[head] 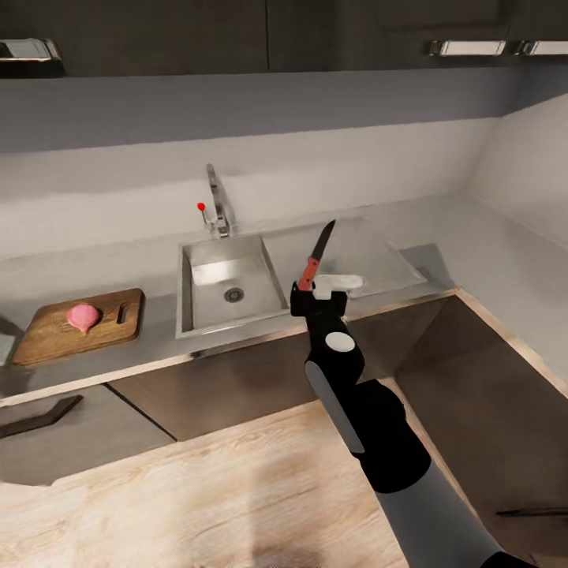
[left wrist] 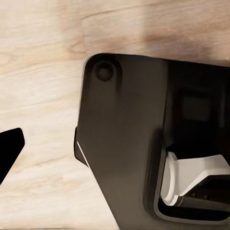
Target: In the kitchen, take the Vidalia onion out of the sink, dice it on the chopping board with the paring knife, put the diced onion into the bowl on the countertop, then place both the paring knife and the chopping board into the sink.
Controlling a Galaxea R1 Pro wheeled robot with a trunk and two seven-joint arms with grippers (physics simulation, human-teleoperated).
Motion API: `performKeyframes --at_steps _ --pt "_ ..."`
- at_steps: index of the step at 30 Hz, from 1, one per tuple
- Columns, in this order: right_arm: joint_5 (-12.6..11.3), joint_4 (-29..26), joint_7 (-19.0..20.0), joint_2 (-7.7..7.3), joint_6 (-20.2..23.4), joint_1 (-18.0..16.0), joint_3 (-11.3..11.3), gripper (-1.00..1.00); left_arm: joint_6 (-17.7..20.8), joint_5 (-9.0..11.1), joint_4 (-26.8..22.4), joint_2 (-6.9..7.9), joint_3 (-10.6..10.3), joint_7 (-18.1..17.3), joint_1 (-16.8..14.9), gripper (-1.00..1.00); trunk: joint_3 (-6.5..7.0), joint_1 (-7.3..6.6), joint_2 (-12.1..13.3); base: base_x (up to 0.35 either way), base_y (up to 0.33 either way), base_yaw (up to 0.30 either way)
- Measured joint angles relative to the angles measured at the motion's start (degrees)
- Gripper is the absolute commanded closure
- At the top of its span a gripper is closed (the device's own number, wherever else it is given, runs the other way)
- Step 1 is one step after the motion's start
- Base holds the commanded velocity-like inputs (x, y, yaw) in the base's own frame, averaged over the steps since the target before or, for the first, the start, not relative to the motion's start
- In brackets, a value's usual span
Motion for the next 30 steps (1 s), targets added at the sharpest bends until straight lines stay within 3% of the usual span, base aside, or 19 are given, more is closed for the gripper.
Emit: performKeyframes --at_steps 10,30 --pt "0.07 0.02 -0.01 0.0 0.01 0.0 -0.01 1.0 0.02 0.02 0.36 0.0 0.0 0.0 0.0 -1.0 0.0 -0.01 0.0 -0.063 0.298 0.257" --pt "0.09 0.08 -0.02 0.0 0.43 0.0 -0.08 1.0 0.01 -0.01 1.19 0.0 -0.03 -0.08 0.0 -1.0 0.0 0.0 0.0 -0.012 0.299 0.007"
